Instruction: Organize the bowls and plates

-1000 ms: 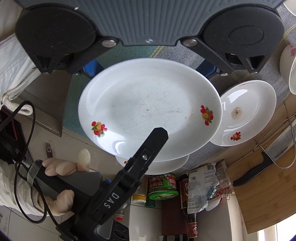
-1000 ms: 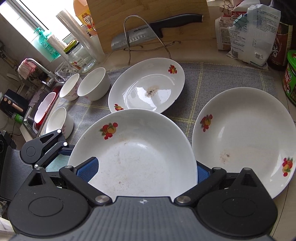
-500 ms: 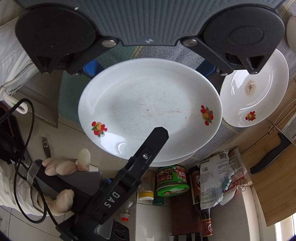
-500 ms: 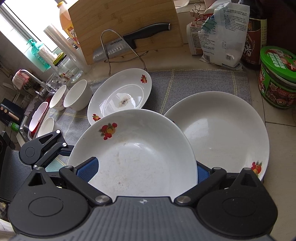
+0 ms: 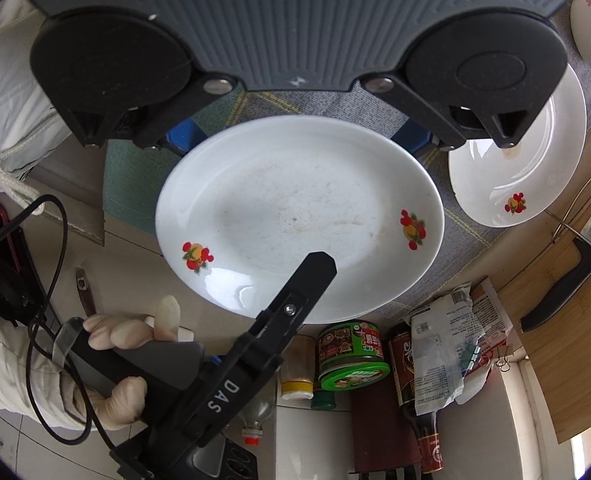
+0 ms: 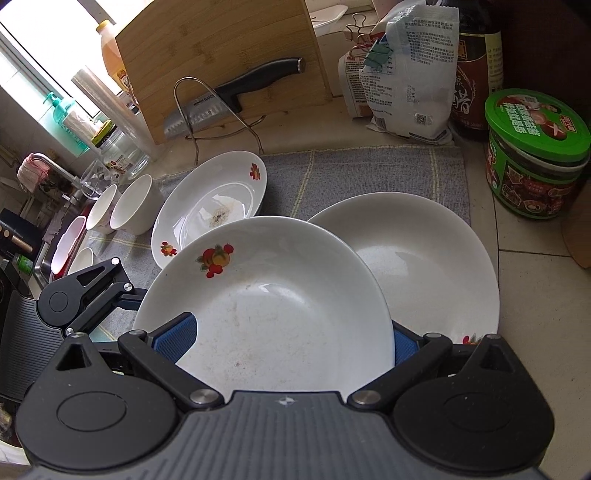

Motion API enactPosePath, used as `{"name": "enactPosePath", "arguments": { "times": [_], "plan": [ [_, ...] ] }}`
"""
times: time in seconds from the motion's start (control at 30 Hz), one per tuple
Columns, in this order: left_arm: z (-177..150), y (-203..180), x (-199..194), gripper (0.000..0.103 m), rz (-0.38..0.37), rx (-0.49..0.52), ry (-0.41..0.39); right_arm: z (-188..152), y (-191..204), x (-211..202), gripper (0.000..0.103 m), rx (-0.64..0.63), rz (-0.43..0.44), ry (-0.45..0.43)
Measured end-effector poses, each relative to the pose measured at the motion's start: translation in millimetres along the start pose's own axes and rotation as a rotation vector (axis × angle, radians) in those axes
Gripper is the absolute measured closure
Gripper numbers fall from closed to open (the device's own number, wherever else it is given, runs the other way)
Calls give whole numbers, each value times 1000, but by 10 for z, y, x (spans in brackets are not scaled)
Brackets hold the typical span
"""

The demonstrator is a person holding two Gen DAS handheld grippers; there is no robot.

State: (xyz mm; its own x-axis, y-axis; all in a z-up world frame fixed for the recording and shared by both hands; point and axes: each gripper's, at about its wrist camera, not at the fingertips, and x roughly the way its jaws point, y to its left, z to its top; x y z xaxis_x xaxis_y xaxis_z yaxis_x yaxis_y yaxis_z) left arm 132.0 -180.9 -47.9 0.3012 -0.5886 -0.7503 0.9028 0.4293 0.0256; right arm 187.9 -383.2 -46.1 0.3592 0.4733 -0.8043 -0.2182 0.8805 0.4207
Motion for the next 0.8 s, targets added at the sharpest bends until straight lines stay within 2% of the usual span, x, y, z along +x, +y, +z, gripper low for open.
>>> {"name": "enactPosePath", "arguments": {
  "times": [0.8],
  "plan": [
    [208, 182, 362, 1, -15, 3, 38, 102, -357, 75, 0, 35, -12, -8]
  ]
}}
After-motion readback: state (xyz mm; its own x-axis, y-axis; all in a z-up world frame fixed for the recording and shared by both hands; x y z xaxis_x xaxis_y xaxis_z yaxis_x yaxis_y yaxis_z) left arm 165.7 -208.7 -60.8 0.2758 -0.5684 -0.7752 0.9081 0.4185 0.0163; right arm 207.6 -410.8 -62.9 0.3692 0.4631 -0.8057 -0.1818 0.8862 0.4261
